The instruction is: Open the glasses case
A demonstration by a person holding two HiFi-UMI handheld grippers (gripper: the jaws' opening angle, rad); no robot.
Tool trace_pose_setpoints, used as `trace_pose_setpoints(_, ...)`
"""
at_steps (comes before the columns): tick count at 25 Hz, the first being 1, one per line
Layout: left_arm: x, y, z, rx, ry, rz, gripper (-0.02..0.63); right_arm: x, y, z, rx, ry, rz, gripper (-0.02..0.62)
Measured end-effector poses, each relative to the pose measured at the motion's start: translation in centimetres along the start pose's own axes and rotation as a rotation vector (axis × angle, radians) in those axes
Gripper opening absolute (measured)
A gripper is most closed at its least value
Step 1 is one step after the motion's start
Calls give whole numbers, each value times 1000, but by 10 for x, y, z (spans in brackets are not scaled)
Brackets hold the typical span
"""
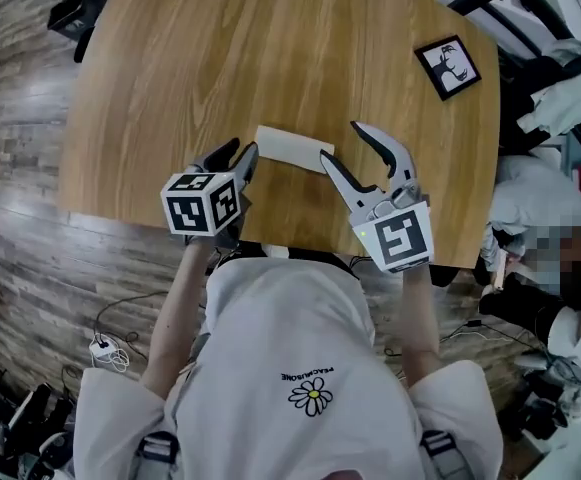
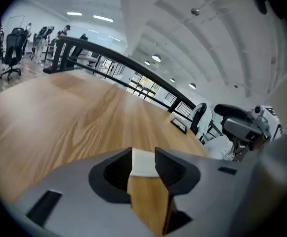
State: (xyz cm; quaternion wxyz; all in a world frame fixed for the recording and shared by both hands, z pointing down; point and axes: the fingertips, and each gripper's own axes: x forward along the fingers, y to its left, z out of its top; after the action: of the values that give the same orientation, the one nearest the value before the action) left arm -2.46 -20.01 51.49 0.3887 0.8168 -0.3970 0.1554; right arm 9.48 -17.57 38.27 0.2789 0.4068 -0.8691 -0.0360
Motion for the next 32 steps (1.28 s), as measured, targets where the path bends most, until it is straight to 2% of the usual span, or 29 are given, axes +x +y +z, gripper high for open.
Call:
trace_pose_setpoints(3,12,10,-35,-41,88,15,179,13,13,-27,-60,50,66,249)
trace_pose_setpoints(6,22,17,-55,9,169,44,210,23,25,-60,-125,154,122,250)
trace_pose_setpoints(10,27,20,-61,1,204,42,210,38,43,-97,-210,258,192,253)
trace_pose_setpoints(15,33,20,-62,-5,223,22,209,54,60,-135,-256,356,259,258)
trace_pose_setpoints(18,39,23,-59,-3,218,26,166,62,64,-153,-261,402,288,258)
trace_pose_setpoints(21,40,24,-59,-17,220,7,152,67,69,-164,-239,427,309,258)
trace_pose_setpoints(24,40,19,-64,23,259,-23,134,70,72,-172,-215,443,315,258)
trace_pose_setpoints(27,42,20,-66,70,284,-5,90,72,70,-178,-210,456,311,258)
trace_pose_setpoints(32,42,22,-66,76,287,5,71,74,68,-179,-206,455,288,259)
